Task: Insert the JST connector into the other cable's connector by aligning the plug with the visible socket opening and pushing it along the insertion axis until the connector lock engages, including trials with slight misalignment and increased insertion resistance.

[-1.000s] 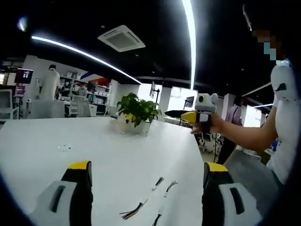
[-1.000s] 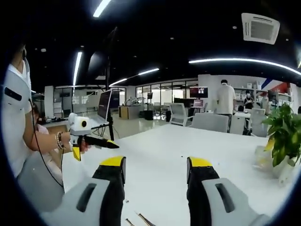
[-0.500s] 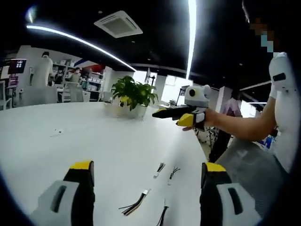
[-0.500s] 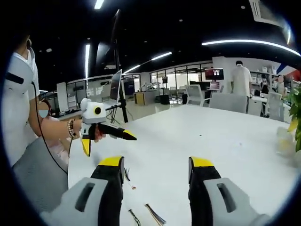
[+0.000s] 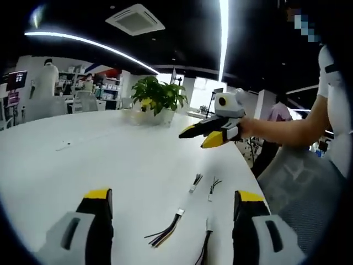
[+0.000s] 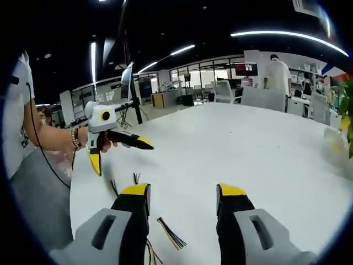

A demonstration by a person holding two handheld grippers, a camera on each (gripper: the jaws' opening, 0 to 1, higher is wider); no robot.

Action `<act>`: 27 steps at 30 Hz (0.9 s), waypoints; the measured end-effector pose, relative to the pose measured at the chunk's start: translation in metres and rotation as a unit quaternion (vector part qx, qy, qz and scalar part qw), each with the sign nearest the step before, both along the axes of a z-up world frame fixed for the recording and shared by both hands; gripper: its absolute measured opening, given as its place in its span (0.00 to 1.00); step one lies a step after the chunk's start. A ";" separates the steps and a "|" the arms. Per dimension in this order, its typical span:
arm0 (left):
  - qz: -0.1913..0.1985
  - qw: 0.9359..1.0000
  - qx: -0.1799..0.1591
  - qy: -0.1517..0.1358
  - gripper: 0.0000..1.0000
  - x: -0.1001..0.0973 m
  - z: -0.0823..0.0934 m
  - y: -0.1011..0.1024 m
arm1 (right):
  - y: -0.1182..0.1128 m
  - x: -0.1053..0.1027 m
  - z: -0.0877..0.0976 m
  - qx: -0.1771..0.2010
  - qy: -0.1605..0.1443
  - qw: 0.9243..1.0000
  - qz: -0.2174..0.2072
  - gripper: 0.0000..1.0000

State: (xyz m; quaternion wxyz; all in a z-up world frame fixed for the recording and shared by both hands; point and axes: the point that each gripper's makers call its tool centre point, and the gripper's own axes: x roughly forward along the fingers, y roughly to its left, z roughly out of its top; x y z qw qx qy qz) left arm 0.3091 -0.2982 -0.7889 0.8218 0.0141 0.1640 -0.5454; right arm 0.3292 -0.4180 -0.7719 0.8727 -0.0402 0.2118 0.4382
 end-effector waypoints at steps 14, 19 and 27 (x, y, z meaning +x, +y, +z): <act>-0.065 0.997 0.038 -0.022 0.58 -0.009 -0.033 -0.023 | 0.033 -0.033 -0.059 -0.096 0.028 0.987 0.123 0.29; -0.079 0.996 0.031 -0.031 0.40 -0.010 -0.034 -0.029 | 0.033 -0.033 -0.061 -0.096 0.024 0.987 0.128 0.16; -0.089 0.995 0.038 -0.020 0.23 -0.010 -0.047 -0.029 | 0.031 -0.040 -0.075 -0.121 0.036 0.981 0.144 0.13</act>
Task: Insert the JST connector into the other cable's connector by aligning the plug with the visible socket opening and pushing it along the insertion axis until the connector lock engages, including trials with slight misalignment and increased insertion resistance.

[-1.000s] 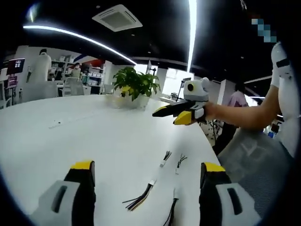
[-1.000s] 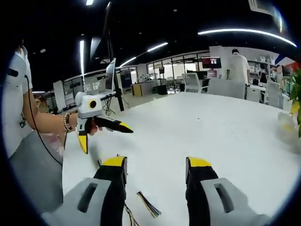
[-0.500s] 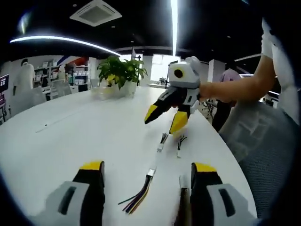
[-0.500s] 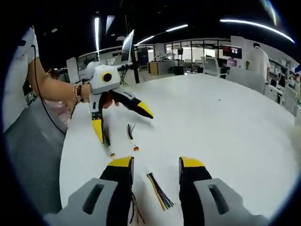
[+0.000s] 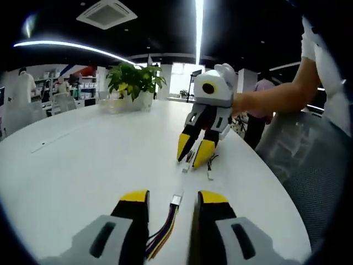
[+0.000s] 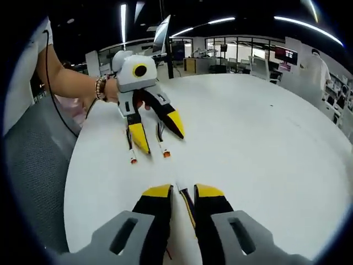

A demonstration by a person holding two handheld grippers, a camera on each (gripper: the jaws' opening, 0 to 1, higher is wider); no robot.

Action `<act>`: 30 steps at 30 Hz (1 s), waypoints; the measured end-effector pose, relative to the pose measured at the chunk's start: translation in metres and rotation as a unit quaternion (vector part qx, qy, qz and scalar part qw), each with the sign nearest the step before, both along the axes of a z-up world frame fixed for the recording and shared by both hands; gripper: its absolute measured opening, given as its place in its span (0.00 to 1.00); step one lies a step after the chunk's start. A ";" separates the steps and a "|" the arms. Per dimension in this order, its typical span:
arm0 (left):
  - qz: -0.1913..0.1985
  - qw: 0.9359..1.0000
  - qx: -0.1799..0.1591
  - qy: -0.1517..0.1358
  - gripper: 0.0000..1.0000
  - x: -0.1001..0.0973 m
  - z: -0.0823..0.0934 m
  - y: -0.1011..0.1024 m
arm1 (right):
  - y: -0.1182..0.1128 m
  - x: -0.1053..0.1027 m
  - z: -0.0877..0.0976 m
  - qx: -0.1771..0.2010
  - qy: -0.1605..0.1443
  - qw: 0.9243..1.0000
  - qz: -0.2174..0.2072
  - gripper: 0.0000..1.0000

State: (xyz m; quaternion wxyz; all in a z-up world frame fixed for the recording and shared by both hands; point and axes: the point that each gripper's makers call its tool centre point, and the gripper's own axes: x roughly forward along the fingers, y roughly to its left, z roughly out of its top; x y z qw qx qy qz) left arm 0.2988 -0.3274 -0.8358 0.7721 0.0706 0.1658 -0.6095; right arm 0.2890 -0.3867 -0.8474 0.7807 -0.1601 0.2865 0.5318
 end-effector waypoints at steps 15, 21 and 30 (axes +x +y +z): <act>-0.022 0.999 0.016 -0.021 0.06 -0.007 -0.007 0.001 | 0.000 0.002 -0.003 -0.005 -0.008 1.000 0.003 0.05; -0.033 0.998 0.026 -0.039 0.00 -0.011 -0.004 0.002 | 0.005 -0.002 0.002 -0.005 -0.016 1.000 0.021 0.04; -0.047 0.997 0.022 -0.058 0.00 -0.015 0.011 -0.002 | 0.022 -0.005 0.026 0.011 -0.045 0.998 0.051 0.04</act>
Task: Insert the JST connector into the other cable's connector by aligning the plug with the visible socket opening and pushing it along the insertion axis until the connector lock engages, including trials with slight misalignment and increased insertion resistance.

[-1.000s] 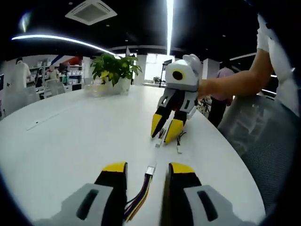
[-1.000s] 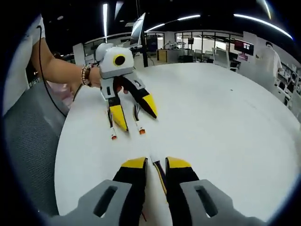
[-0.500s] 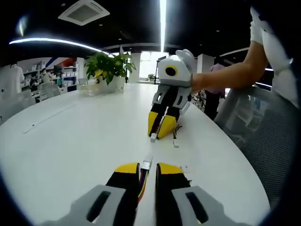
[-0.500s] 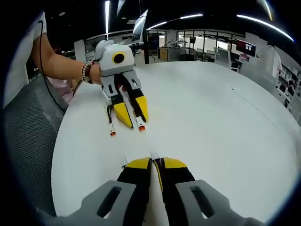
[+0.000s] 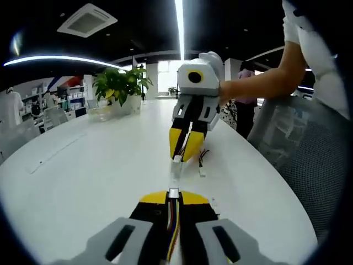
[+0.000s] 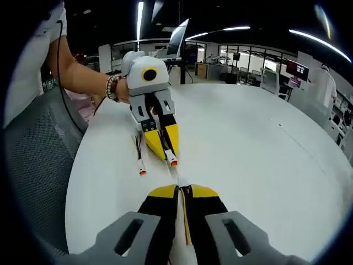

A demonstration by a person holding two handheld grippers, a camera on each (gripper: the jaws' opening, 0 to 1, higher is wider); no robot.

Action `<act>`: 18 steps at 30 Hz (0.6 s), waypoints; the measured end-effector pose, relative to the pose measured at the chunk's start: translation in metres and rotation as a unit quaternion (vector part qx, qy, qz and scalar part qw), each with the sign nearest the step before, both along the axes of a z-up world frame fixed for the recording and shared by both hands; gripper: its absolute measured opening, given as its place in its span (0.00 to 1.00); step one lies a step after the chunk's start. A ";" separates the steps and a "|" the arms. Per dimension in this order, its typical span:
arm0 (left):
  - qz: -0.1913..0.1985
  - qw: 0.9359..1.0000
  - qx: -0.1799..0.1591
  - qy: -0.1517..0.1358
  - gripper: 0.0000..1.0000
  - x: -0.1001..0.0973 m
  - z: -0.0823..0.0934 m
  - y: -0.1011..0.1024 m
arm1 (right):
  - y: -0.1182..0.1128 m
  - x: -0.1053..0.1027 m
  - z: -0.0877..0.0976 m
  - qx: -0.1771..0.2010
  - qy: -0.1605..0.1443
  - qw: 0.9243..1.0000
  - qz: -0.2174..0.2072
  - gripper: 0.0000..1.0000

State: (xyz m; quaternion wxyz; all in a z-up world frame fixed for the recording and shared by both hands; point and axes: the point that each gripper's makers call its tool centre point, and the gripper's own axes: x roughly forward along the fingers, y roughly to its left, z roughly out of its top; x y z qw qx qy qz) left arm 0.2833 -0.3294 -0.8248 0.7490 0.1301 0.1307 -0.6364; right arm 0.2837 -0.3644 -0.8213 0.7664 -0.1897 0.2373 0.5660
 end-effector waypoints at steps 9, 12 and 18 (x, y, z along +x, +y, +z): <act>-0.013 1.000 0.001 -0.014 0.00 -0.004 0.006 -0.009 | 0.010 -0.007 -0.003 -0.011 -0.003 1.000 0.026 0.04; -0.016 1.000 0.000 -0.017 0.00 -0.004 0.009 -0.011 | 0.012 -0.007 -0.002 -0.012 -0.006 1.000 0.028 0.04; -0.025 0.999 0.008 -0.028 0.00 -0.005 0.010 -0.012 | 0.012 -0.008 0.000 -0.016 -0.011 0.999 0.035 0.04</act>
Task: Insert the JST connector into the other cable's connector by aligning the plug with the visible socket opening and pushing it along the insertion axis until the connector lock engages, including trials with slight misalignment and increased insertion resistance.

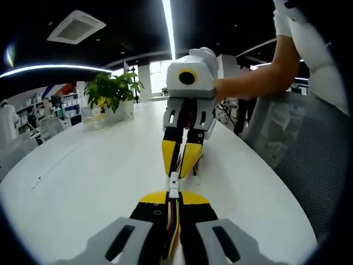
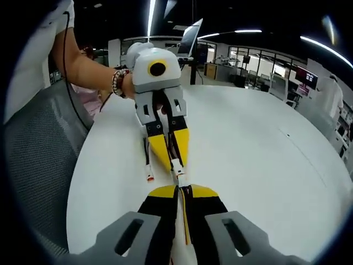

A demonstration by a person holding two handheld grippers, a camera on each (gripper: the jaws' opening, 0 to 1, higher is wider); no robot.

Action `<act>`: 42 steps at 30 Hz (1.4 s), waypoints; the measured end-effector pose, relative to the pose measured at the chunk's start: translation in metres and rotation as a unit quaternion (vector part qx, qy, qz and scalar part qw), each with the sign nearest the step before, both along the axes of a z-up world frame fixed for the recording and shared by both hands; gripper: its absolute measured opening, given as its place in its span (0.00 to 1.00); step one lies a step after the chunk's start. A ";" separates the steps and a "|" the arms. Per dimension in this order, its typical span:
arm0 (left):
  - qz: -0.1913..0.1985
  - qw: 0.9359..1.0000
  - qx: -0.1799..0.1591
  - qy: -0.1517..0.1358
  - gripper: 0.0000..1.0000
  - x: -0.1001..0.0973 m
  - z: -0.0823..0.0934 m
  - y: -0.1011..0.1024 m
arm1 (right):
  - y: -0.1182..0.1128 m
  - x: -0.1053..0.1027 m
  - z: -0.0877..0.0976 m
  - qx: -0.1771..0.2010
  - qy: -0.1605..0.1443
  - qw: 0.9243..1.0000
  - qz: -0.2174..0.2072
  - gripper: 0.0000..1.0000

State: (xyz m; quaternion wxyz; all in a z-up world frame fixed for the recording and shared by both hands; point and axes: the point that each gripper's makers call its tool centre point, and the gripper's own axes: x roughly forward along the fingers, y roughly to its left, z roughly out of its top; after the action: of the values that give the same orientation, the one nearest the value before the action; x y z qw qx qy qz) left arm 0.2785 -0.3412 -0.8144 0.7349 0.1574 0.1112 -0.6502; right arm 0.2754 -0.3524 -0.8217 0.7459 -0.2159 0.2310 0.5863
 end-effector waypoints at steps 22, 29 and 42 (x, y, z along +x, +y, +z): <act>-0.015 1.000 0.003 -0.012 0.00 -0.002 0.002 -0.002 | 0.006 -0.006 0.005 -0.013 -0.019 0.999 0.029 0.03; -0.013 1.000 0.000 -0.011 0.00 -0.002 0.004 -0.004 | 0.005 -0.005 0.007 -0.008 -0.020 0.999 0.027 0.03; 0.009 1.000 0.013 -0.015 0.00 0.013 -0.002 -0.009 | 0.002 0.013 -0.003 -0.003 -0.036 0.999 -0.019 0.05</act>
State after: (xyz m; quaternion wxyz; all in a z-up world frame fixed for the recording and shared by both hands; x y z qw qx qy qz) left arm 0.2914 -0.3497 -0.8167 0.7399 0.1752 0.1097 -0.6401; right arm 0.2885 -0.3504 -0.8249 0.7639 -0.2346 0.2095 0.5634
